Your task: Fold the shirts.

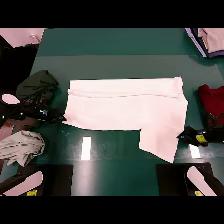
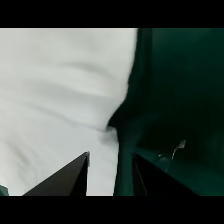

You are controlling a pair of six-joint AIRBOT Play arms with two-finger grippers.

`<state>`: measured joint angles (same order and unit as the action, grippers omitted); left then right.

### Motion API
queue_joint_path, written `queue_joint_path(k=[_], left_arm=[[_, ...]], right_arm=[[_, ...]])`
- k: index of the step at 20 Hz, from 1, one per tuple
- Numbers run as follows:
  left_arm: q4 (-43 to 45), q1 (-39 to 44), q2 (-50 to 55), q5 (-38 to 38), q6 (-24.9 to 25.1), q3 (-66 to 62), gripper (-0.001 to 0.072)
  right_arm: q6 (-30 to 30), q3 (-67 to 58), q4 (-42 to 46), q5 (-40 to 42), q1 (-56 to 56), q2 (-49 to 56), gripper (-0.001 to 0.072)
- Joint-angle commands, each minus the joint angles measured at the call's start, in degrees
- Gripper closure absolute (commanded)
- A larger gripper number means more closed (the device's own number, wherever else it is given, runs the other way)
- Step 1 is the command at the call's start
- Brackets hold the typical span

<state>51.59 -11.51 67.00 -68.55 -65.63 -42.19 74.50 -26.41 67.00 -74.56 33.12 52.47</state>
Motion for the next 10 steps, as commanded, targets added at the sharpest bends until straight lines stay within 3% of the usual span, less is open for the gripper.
queue_joint_path(k=[1,3,4,5,10], left_arm=[[0.0,-0.07,-0.11,0.11,0.09,-0.07,0.0682],[0.02,-0.07,-0.11,0.09,0.09,-0.07,0.0682],[0.02,-0.07,-0.11,0.09,0.09,-0.07,0.0682],[0.07,-0.07,-0.11,0.0,0.09,-0.07,0.0682],[3.69,-0.07,-0.17,-4.24,-0.24,-0.07,0.0684]], right_arm=[[0.24,-0.24,0.02,3.13,-3.45,0.0,0.0404],[1.49,-0.92,0.28,4.48,-5.92,0.0,0.0407],[1.53,-1.09,0.59,4.83,-6.84,-0.02,0.0509],[1.51,-1.07,0.59,5.18,-7.37,-0.02,0.0674],[1.4,-2.34,3.28,1.25,-7.78,-0.07,0.0696]])
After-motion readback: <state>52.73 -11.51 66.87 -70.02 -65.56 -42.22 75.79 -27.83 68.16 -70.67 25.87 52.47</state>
